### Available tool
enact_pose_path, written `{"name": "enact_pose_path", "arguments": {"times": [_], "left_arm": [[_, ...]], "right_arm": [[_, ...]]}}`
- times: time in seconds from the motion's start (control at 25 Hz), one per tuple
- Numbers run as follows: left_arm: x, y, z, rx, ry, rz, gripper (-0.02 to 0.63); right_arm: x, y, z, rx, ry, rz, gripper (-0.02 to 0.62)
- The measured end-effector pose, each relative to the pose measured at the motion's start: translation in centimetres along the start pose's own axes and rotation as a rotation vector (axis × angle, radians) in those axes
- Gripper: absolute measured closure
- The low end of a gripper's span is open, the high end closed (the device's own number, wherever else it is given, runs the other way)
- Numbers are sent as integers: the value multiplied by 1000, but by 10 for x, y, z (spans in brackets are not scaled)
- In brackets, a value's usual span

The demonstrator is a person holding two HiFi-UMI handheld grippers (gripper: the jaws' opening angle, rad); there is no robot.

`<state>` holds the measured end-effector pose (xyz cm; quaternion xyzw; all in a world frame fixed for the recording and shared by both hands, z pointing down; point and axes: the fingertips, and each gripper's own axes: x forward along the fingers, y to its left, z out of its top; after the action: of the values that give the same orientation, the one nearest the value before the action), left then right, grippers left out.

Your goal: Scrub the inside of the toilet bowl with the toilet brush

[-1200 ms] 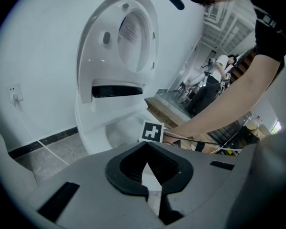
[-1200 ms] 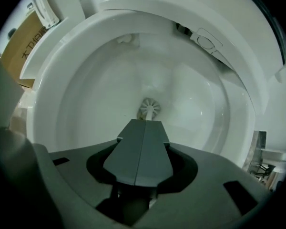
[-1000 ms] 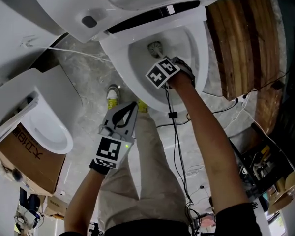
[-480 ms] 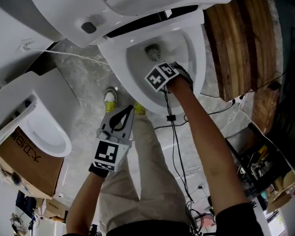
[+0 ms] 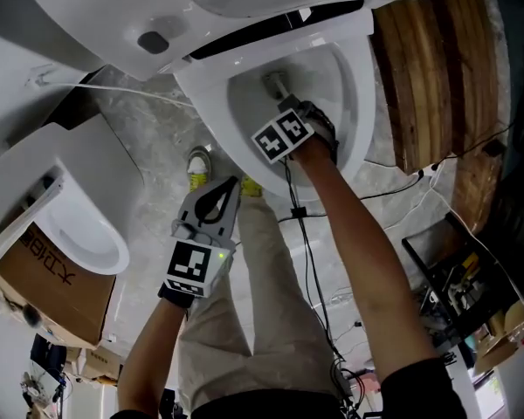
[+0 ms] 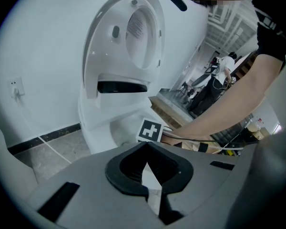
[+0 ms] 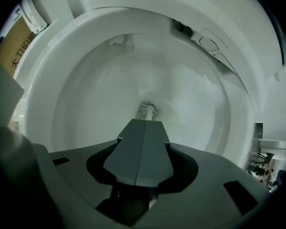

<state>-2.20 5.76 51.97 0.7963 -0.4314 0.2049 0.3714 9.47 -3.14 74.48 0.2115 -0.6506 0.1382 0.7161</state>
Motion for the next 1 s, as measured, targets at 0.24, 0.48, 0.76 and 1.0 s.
{"name": "enact_pose_path", "arguments": {"times": [0.24, 0.48, 0.76, 1.0], "left_arm": [[-8, -11, 6, 28, 13, -16, 589], [-22, -13, 10, 50, 17, -21, 589], [-35, -24, 30, 71, -17, -42, 589], [-74, -32, 51, 125, -7, -62, 589]], "right_arm": [[-1, 6, -10, 35, -17, -3, 425], [-19, 3, -8, 80, 106, 136, 425], [-45, 2, -25, 157, 136, 181, 425], [-110, 35, -57, 332, 77, 214, 423]]}}
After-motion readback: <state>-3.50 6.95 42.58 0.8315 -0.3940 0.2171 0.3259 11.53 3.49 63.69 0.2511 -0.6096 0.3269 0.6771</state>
